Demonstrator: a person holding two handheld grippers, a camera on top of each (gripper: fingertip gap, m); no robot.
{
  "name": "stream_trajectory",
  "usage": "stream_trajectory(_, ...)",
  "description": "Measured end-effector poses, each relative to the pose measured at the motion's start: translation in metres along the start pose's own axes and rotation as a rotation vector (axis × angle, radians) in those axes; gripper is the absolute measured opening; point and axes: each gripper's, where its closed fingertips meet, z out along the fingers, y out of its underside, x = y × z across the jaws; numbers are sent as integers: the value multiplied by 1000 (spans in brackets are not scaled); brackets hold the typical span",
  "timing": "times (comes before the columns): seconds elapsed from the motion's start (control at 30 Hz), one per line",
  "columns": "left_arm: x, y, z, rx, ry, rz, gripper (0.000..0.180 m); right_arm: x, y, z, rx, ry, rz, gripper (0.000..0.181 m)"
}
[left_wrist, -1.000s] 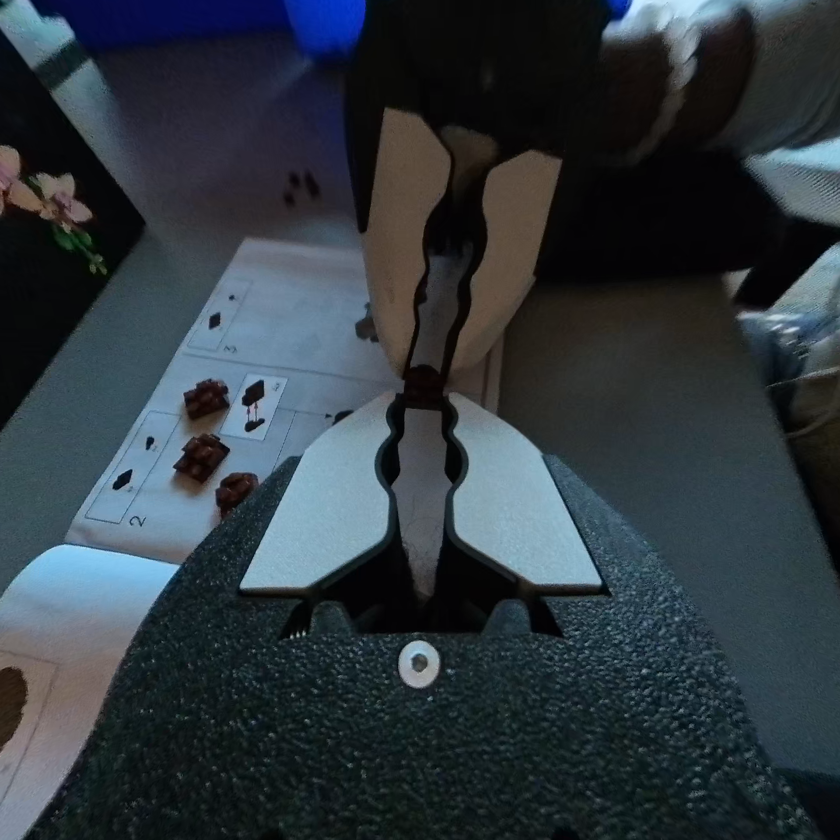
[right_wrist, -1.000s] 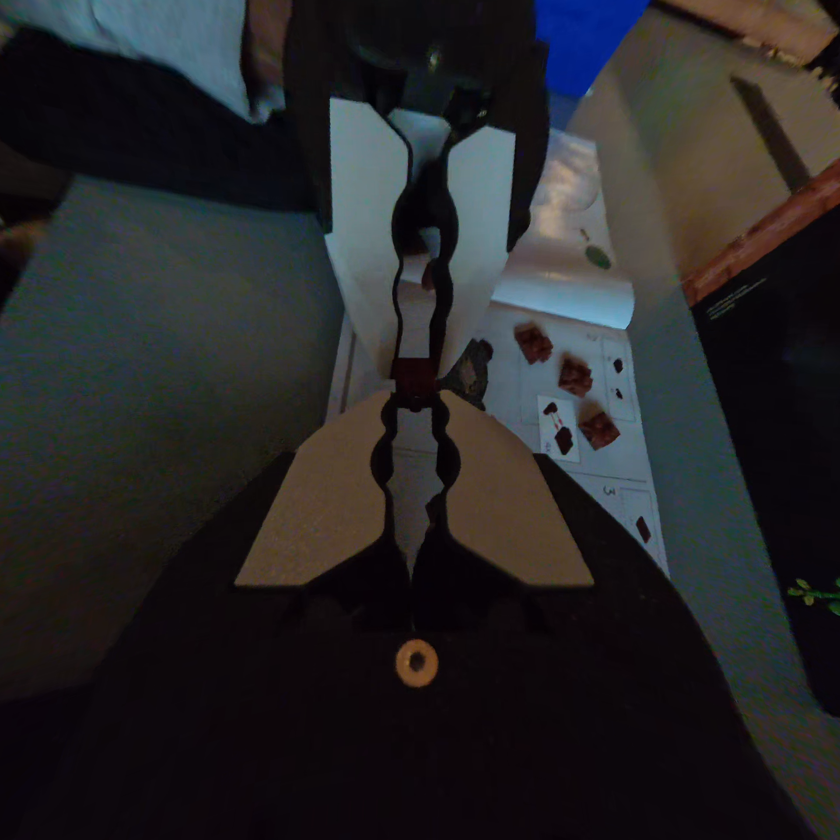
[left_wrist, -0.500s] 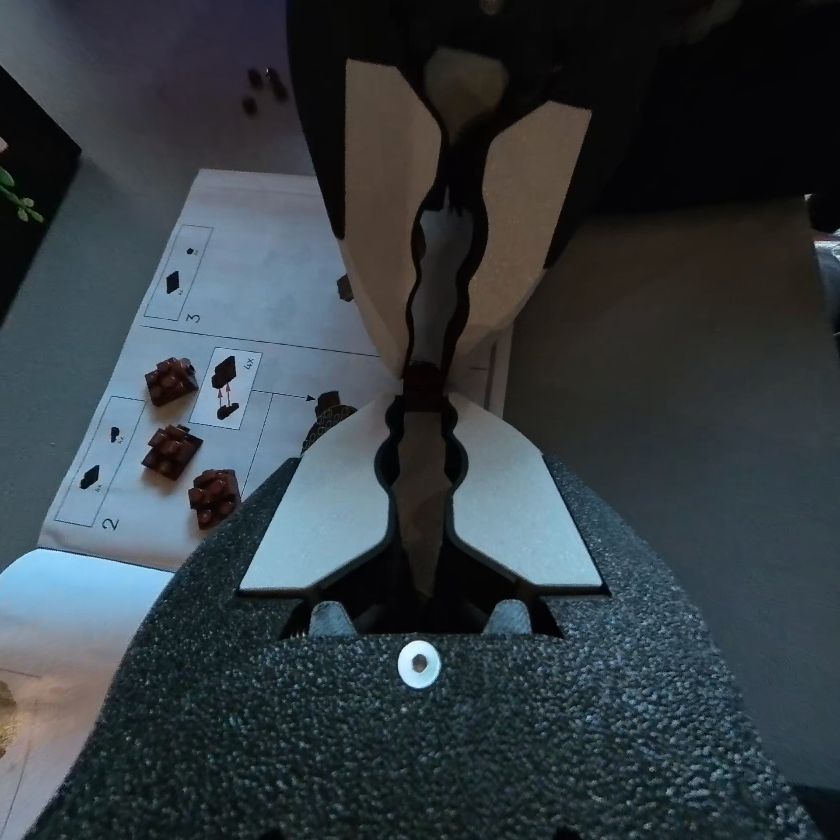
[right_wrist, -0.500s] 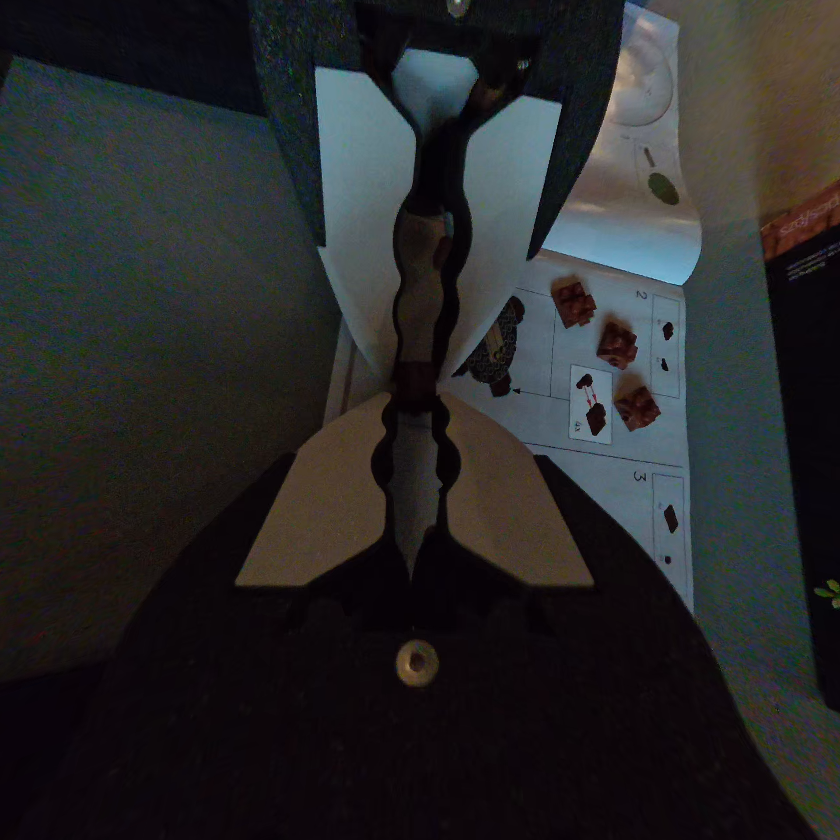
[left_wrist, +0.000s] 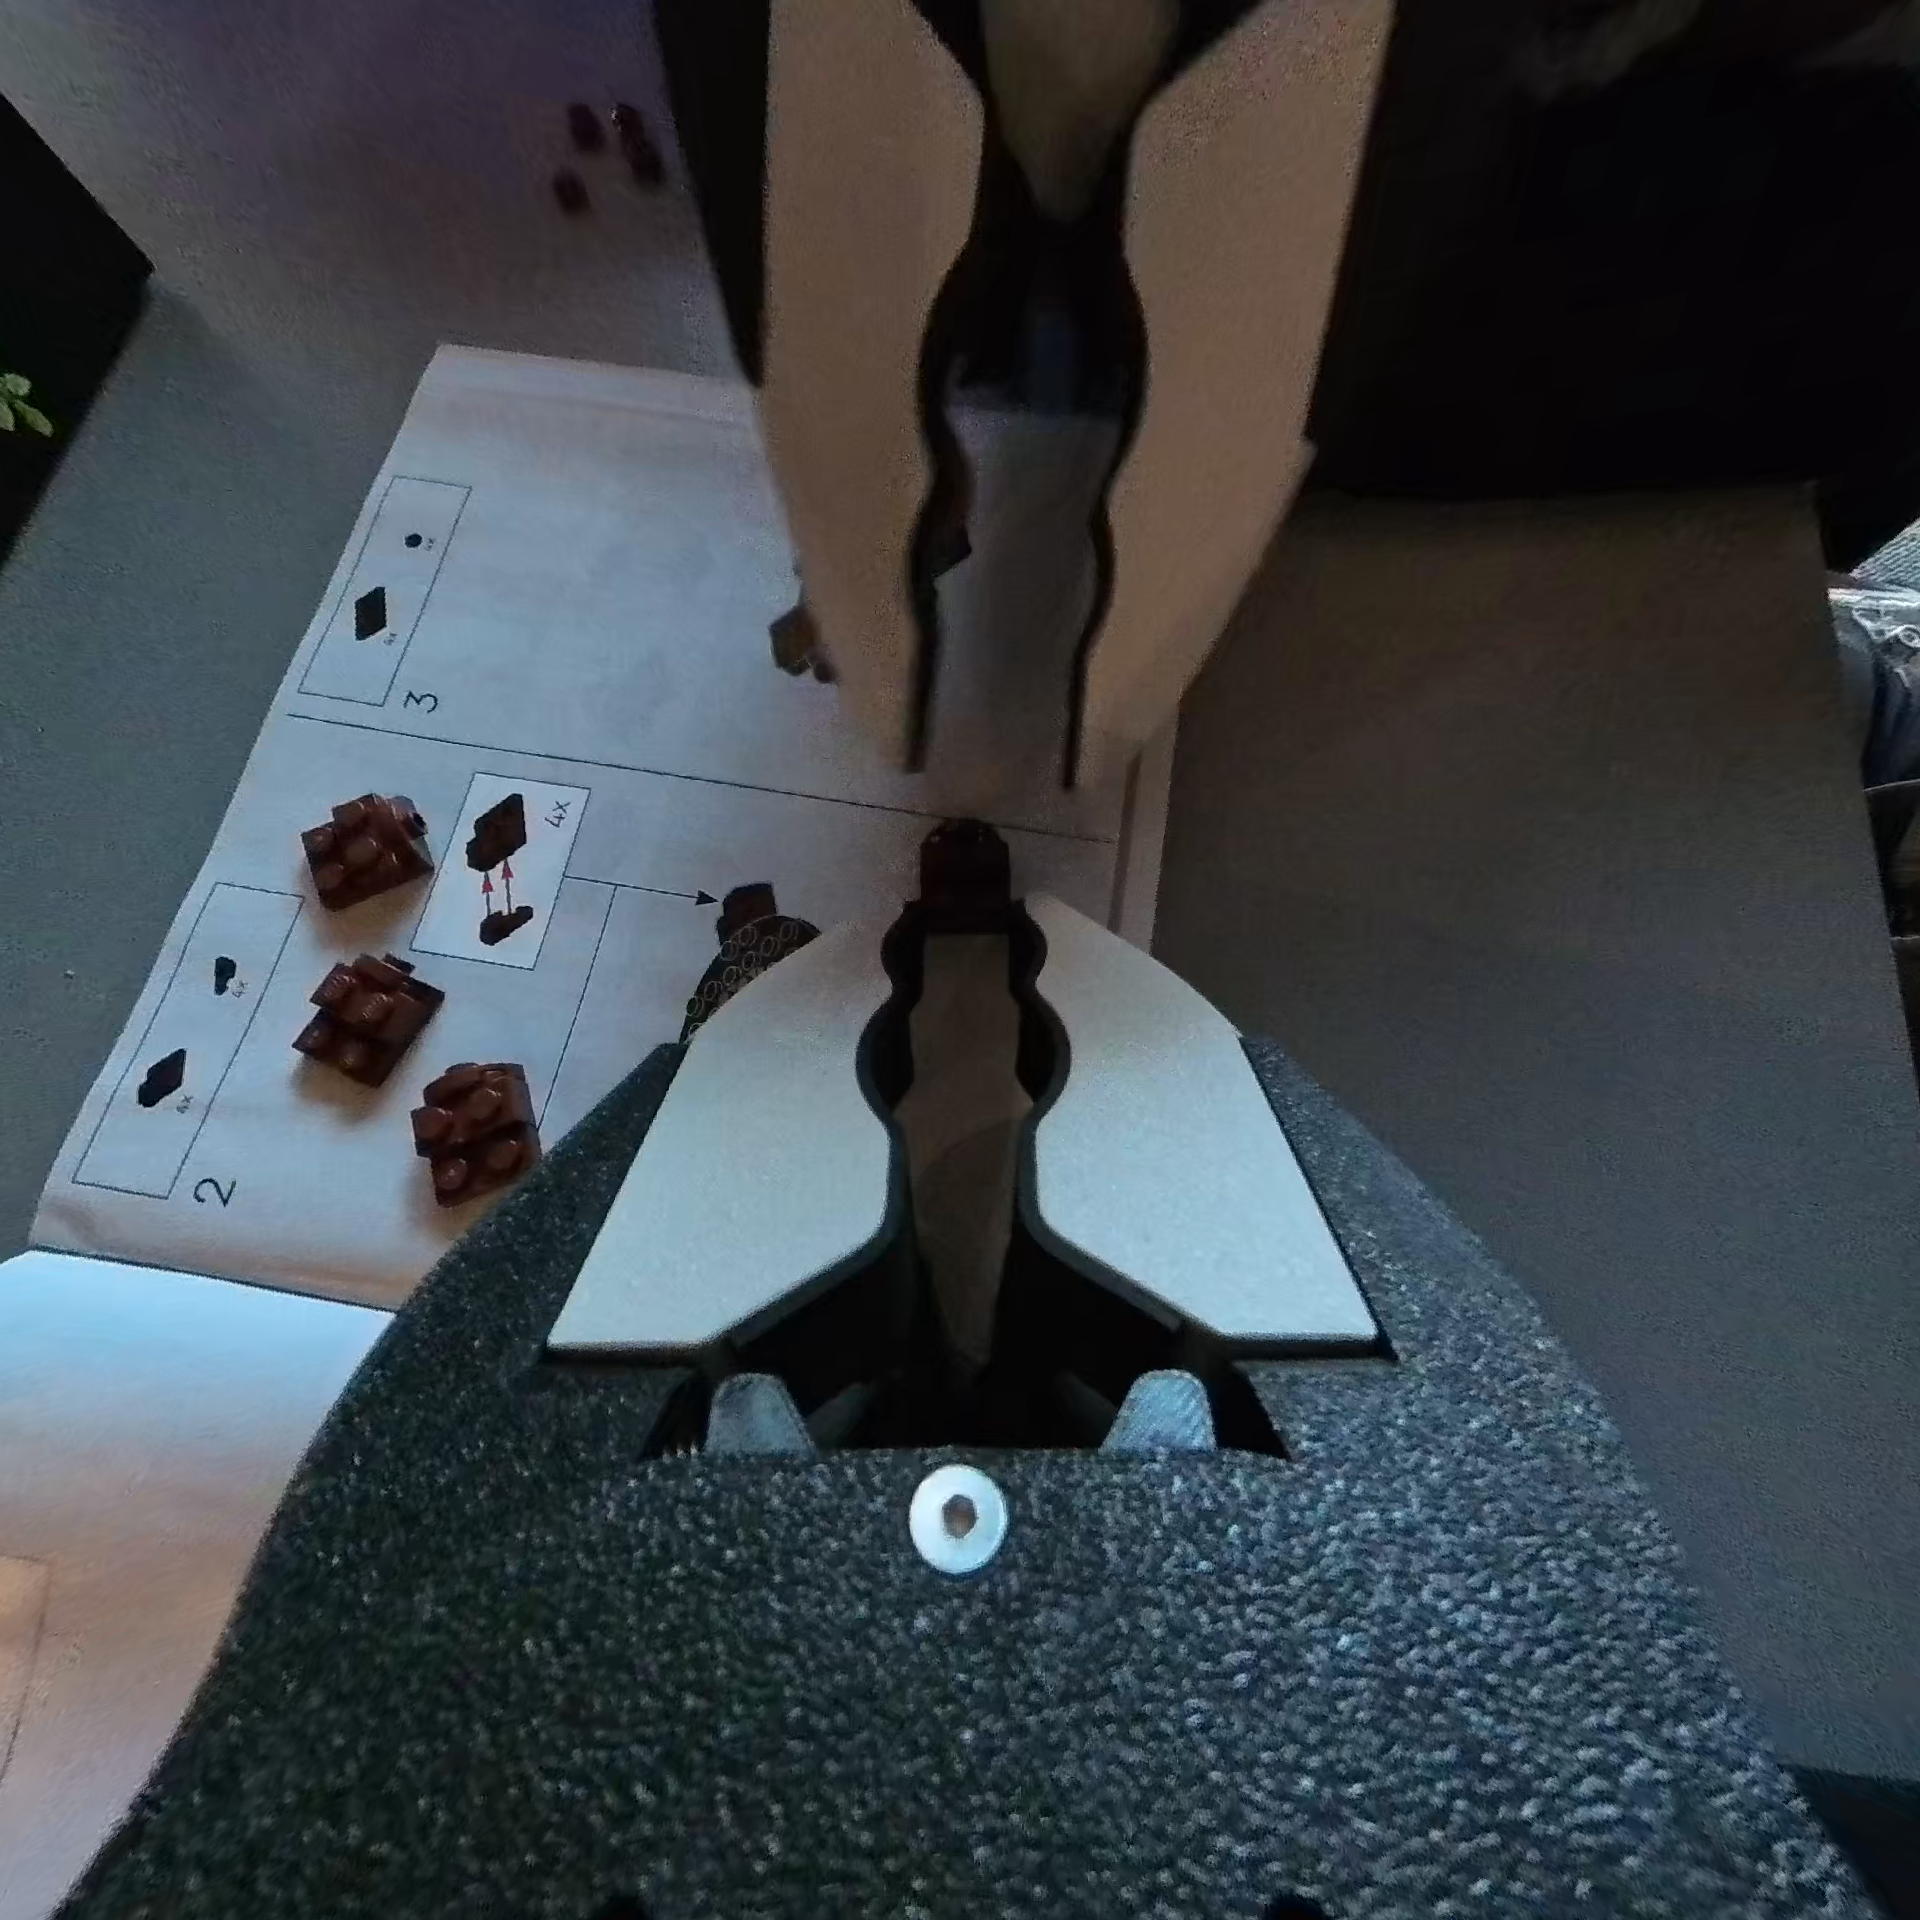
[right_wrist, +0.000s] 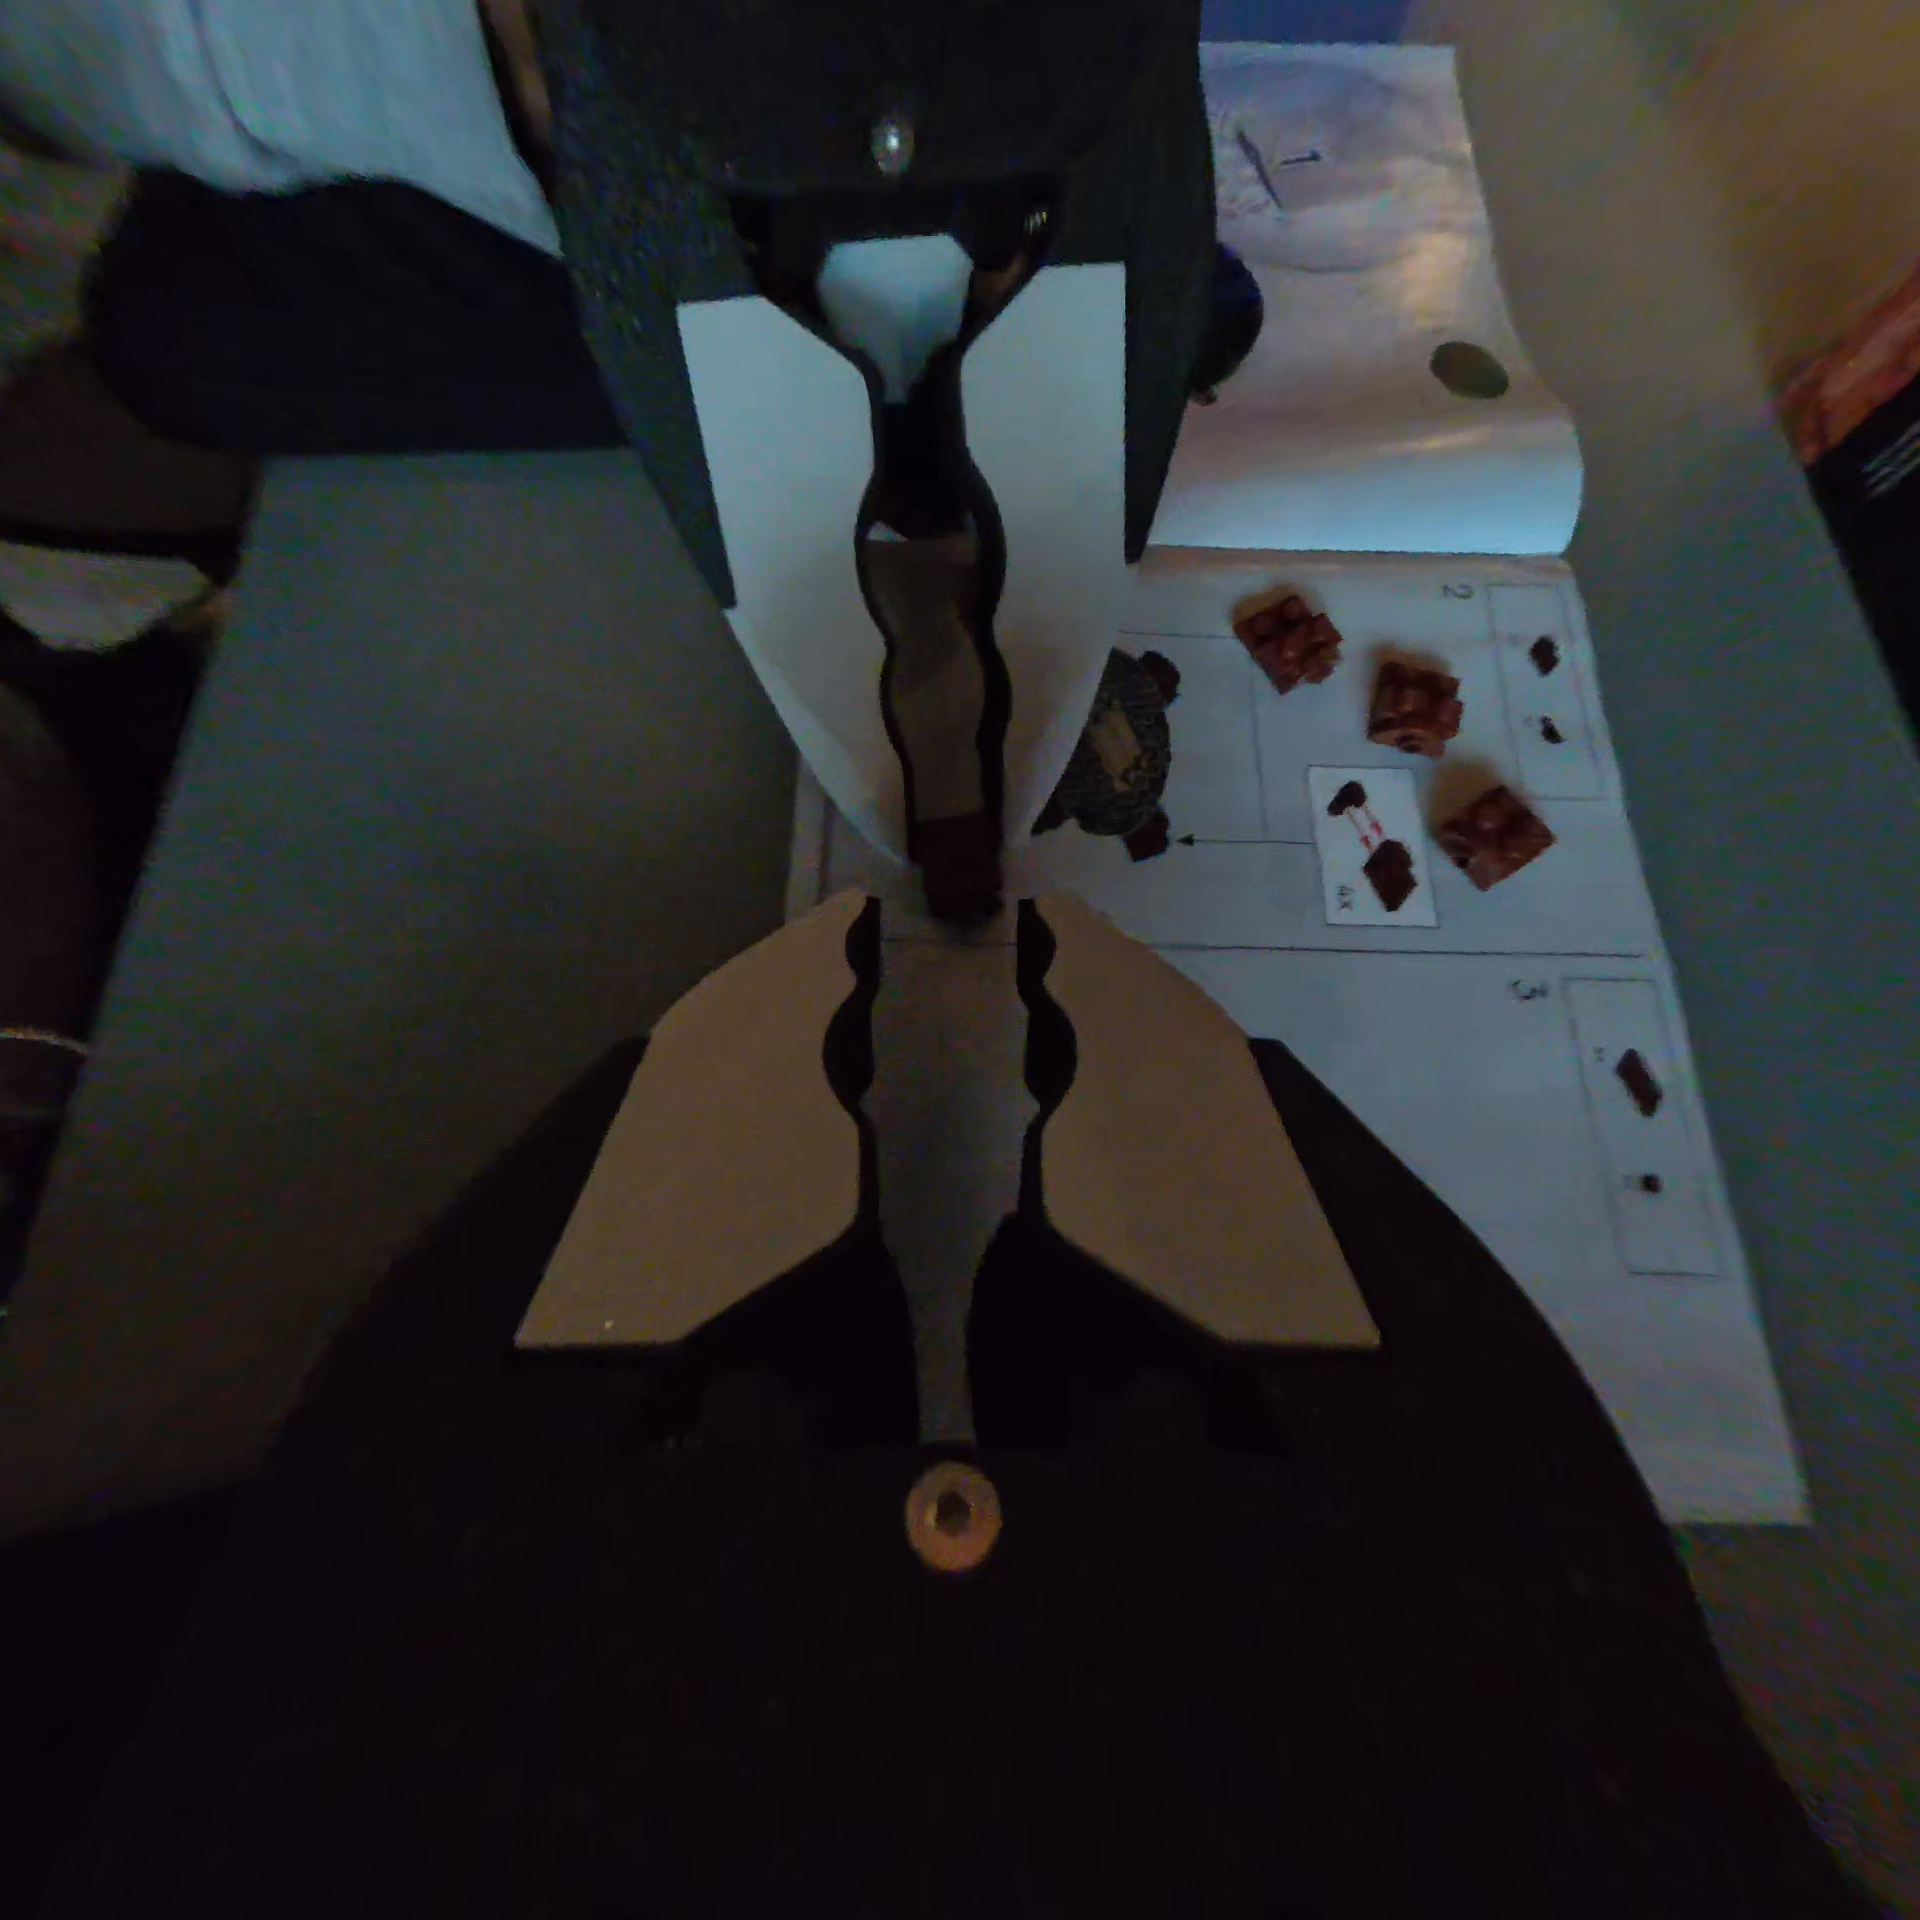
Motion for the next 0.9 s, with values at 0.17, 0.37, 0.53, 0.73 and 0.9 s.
stream_trajectory(0.17, 0, 0, 0, -1, 4, -4, 15, 0, 12, 7, -33, -35, 59, 2)
stream_trajectory(0.37, 1, 0, 0, -3, 5, -5, 15, 2, 12, 10, -23, -42, 95, 1)
stream_trajectory(0.53, 1, 0, 0, -3, 9, -6, 15, 2, 10, 10, -18, -15, 8, 1)
stream_trajectory(0.73, 1, 0, 0, -3, 11, -5, 15, 2, 7, 10, -37, -1, -76, 0)
stream_trajectory(0.9, 0, 0, 1, -2, 10, -3, 15, 2, 6, 10, -36, 1, -93, 0)
